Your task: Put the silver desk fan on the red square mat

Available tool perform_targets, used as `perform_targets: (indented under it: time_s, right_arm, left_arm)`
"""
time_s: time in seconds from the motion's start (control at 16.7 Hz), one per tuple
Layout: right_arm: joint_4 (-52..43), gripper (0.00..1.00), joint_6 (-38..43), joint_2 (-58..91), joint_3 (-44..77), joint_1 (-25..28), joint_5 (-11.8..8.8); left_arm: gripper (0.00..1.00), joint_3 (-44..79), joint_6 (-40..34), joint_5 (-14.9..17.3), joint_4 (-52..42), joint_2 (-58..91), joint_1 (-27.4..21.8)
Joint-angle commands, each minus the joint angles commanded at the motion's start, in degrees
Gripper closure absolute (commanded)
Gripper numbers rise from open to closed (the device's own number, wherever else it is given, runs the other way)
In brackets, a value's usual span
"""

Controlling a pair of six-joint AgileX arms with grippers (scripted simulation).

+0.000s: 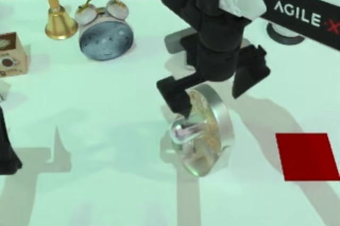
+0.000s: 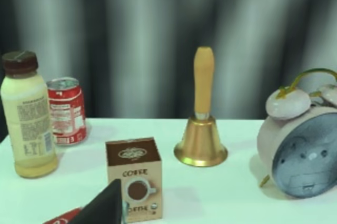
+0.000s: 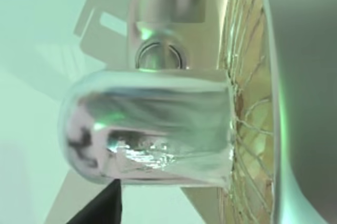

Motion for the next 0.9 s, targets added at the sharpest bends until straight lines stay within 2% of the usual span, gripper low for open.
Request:
perform_targets:
  time_s: [0.36,0.9]
  right_arm:
    - [2.47,0.0,0.08,-0.09,-2.5,0.09,0.0]
    - [2.47,0.68,0.08,-0.09,-2.5,0.09,0.0]
  left_arm:
    - [0.0,0.0,0.0,0.0,0.0,0.0,0.0]
    - [0.0,0.0,0.0,0.0,0.0,0.0,0.0]
